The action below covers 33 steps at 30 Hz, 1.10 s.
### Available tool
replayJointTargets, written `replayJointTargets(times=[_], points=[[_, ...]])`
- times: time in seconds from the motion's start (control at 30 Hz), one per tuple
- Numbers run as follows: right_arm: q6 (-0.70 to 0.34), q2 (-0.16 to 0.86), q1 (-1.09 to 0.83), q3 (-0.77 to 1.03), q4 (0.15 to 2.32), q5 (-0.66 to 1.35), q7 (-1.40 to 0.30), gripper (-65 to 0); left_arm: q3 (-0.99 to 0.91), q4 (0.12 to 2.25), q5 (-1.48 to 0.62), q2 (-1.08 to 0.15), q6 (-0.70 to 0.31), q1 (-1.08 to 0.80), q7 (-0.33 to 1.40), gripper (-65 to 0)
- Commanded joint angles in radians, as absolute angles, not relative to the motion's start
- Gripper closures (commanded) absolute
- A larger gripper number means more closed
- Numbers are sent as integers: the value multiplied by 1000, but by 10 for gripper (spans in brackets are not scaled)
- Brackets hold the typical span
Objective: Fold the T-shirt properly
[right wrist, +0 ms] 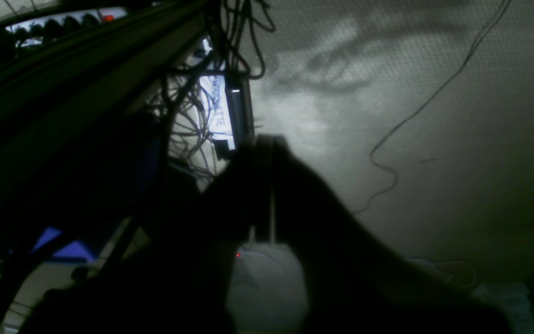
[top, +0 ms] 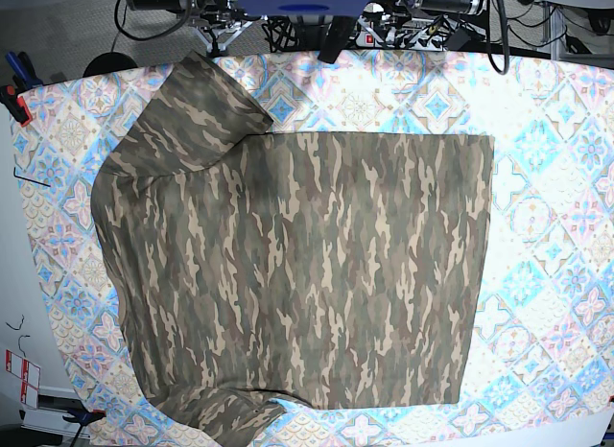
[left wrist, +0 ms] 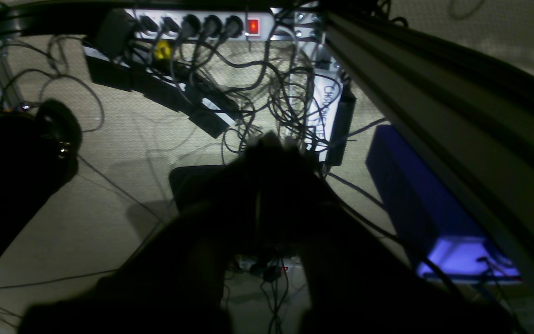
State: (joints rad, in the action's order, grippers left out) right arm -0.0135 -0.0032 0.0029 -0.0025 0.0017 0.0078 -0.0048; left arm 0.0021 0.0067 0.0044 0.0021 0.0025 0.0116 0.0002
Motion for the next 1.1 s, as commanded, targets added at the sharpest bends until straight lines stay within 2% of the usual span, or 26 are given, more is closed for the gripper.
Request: replayJointTargets(times=[0.0, 0.77, 0.93, 1.07], points=[[-10, -7, 7, -5, 0, 7, -7, 0, 2, 10, 10, 1, 2, 13, -1, -1], [-10, 1, -41, 2, 0, 8, 10, 0, -1, 12, 5, -19, -1, -22, -8, 0], [-10, 1, -119, 4, 0, 10, 179, 0, -1, 15, 2, -53, -1, -107, -217, 0], [-10, -1, -168, 35, 0, 10, 237, 0, -1, 13, 2, -58, -1, -173, -364, 0]])
